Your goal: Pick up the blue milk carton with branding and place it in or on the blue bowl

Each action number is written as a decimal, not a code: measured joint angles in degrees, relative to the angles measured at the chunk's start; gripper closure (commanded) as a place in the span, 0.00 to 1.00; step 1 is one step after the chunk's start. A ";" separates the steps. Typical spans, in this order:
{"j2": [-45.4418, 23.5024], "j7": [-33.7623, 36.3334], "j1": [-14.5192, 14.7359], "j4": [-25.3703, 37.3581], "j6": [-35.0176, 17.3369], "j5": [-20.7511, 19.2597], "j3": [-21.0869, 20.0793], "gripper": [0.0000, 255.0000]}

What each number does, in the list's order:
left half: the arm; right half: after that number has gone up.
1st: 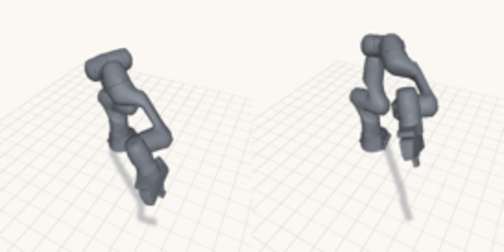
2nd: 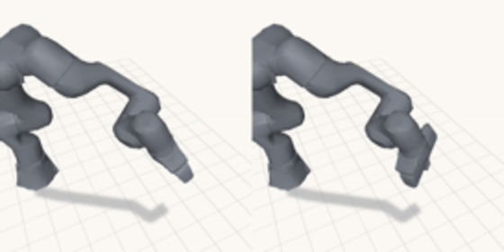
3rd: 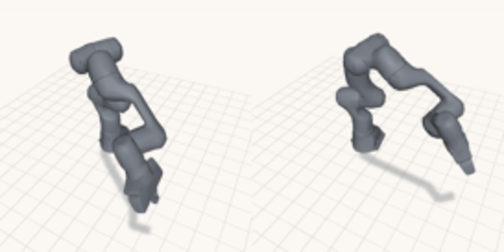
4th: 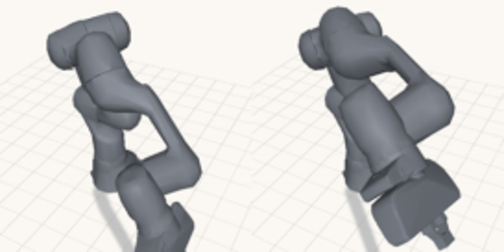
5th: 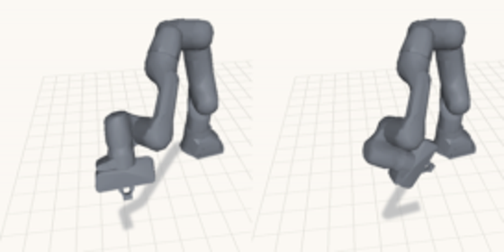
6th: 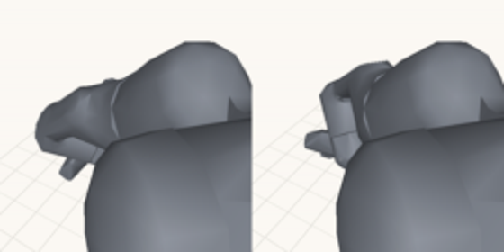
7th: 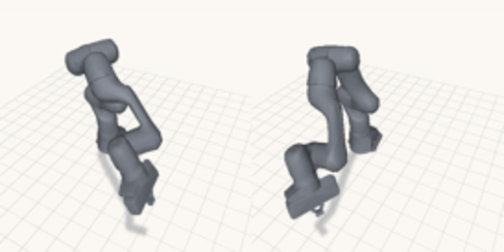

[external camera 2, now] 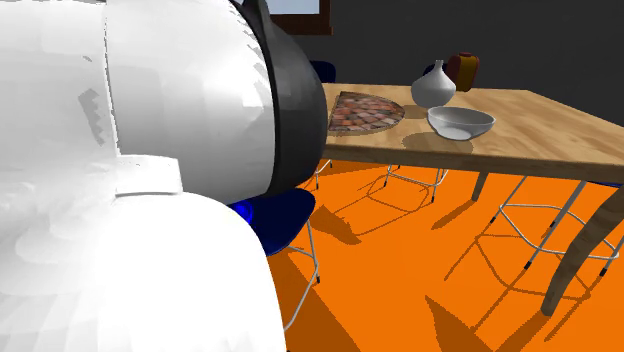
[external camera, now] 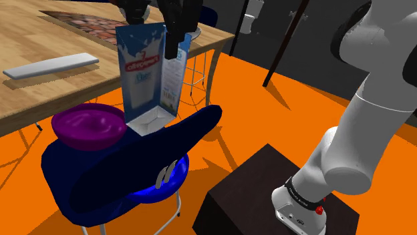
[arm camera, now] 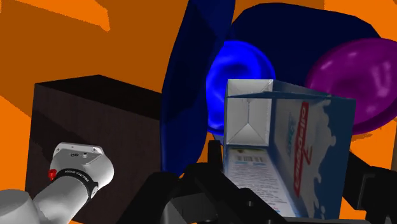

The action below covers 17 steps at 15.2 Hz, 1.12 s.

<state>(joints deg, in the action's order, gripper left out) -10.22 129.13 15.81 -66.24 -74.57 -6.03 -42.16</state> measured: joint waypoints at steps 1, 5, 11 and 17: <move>0.66 0.64 0.11 -0.90 -0.61 0.25 -0.16 1.00; 3.67 0.19 -1.27 -6.66 -4.43 2.20 0.16 1.00; 7.21 -1.61 -3.12 -15.27 -10.38 2.41 1.10 1.00; 8.68 -1.97 -3.61 -21.34 -15.34 2.50 1.23 1.00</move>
<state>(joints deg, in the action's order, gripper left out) -1.54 127.15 12.20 -87.58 -89.91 -3.54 -40.94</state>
